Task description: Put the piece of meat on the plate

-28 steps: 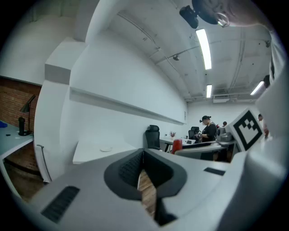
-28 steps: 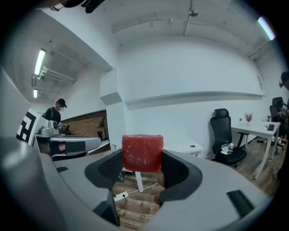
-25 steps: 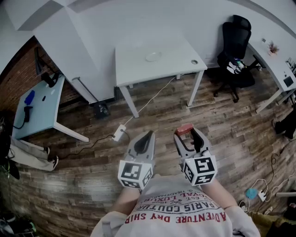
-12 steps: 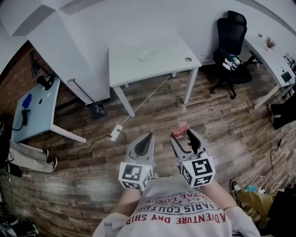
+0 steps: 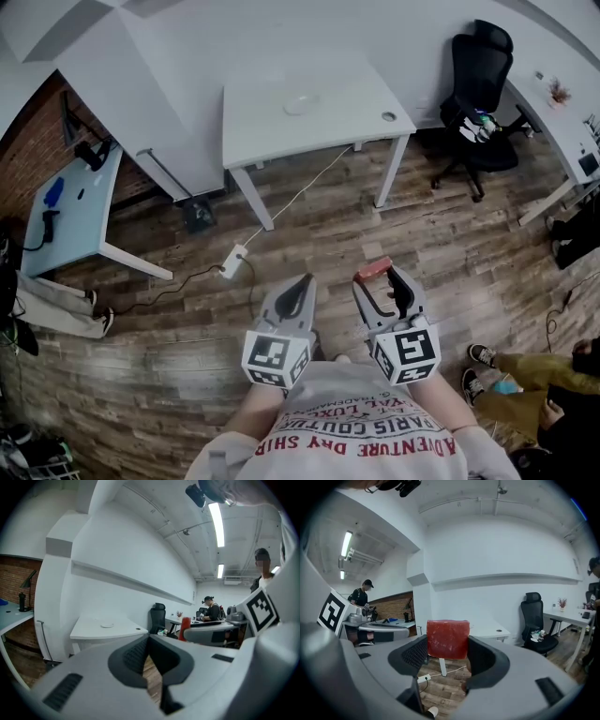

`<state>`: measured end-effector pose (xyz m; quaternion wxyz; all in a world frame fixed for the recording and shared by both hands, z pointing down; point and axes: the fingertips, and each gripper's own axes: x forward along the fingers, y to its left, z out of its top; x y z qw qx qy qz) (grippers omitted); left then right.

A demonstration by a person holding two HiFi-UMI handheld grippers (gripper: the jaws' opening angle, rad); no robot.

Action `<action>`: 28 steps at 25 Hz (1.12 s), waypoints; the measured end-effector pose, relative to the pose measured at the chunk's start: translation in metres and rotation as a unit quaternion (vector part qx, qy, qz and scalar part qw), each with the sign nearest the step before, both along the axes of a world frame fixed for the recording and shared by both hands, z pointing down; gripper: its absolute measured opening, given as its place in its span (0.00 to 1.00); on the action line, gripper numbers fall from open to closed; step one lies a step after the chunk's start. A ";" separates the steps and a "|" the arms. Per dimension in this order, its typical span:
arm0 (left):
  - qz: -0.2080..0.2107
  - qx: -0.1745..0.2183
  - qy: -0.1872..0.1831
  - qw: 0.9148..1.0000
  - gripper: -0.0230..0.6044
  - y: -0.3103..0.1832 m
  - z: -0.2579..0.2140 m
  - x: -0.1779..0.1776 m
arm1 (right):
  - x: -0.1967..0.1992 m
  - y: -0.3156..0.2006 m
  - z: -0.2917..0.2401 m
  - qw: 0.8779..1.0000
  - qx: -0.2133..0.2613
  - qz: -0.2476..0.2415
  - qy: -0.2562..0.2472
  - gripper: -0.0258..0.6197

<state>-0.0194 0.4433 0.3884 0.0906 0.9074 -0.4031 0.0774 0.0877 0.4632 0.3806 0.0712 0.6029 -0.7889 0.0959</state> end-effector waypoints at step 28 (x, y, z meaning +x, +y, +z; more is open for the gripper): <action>0.032 -0.019 0.024 0.999 0.05 -0.334 0.010 -0.101 | -0.093 -0.319 0.013 0.999 -0.032 0.037 0.015 0.46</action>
